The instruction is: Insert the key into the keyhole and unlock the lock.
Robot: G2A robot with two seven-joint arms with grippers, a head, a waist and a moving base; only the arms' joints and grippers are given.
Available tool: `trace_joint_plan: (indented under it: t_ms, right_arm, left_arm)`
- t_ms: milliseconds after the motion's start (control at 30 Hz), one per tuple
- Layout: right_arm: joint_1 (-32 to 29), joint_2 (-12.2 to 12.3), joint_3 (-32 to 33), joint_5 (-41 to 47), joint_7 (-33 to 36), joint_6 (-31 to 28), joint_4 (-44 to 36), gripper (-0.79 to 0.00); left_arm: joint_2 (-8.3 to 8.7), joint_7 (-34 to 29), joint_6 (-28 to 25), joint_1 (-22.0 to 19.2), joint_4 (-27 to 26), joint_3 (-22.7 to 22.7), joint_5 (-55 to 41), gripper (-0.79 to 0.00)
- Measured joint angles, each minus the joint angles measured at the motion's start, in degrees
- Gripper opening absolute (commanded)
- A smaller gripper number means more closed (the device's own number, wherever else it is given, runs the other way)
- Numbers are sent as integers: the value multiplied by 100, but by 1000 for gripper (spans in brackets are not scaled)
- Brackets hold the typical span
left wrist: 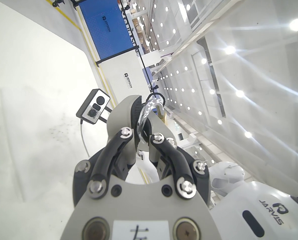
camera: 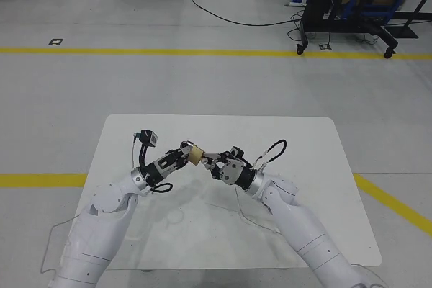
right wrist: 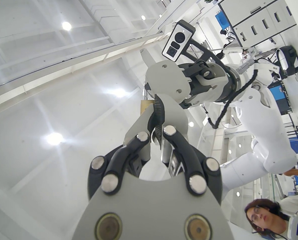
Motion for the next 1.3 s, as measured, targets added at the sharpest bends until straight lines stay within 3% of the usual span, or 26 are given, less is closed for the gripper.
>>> trace_joint_plan:
  t_ms: [167, 200, 233, 367, 400, 433, 533, 600, 767, 967, 1100, 1300]
  right_arm:
    - [-14, 23, 6, -271, 36, -129, -59, -785]
    - [-24, 27, 6, -308, 45, -143, -68, -730]
    - [-34, 33, 11, -358, 46, -161, -76, -585]
    - [-62, 61, 61, -614, -35, -327, -134, -354]
    - [-76, 71, 84, -726, -68, -418, -164, -231]
    - [-103, 88, 123, -875, -106, -540, -214, -157]
    - [-195, 149, 312, -1315, -238, -931, -383, 0]
    - [-278, 200, 491, -1620, -310, -1206, -537, 0]
    - [-692, 411, 1192, -3340, -730, -2344, -1316, 0]
    - [-1381, 623, 2172, -5389, -1344, -3264, -2193, 0]
    - [-1477, 639, 2335, -5583, -1487, -3309, -2277, 0]
    - [-1471, 639, 2323, -5567, -1474, -3305, -2271, 0]
  left_arm:
    - [4, 147, -47, 34, -21, -44, -5, -785]
    - [4, 162, -57, 39, -24, -49, -10, -785]
    - [4, 183, -62, 46, -27, -54, -19, -785]
    - [5, 246, -87, 64, -45, -58, -12, -785]
    - [5, 257, -83, 66, -47, -58, -12, -785]
    - [5, 273, -74, 67, -48, -58, -11, -785]
    - [6, 298, -43, 66, -51, -58, -4, -785]
    - [8, 302, 11, 57, -45, -55, 11, -785]
    - [26, 264, 457, -86, -39, 29, 379, -785]
    - [86, 132, 923, -359, -313, 294, 2165, -785]
    - [66, -443, 1435, -728, -338, 750, 2940, -785]
    - [-104, -1063, 2078, -1444, 135, 1691, 3404, -785]
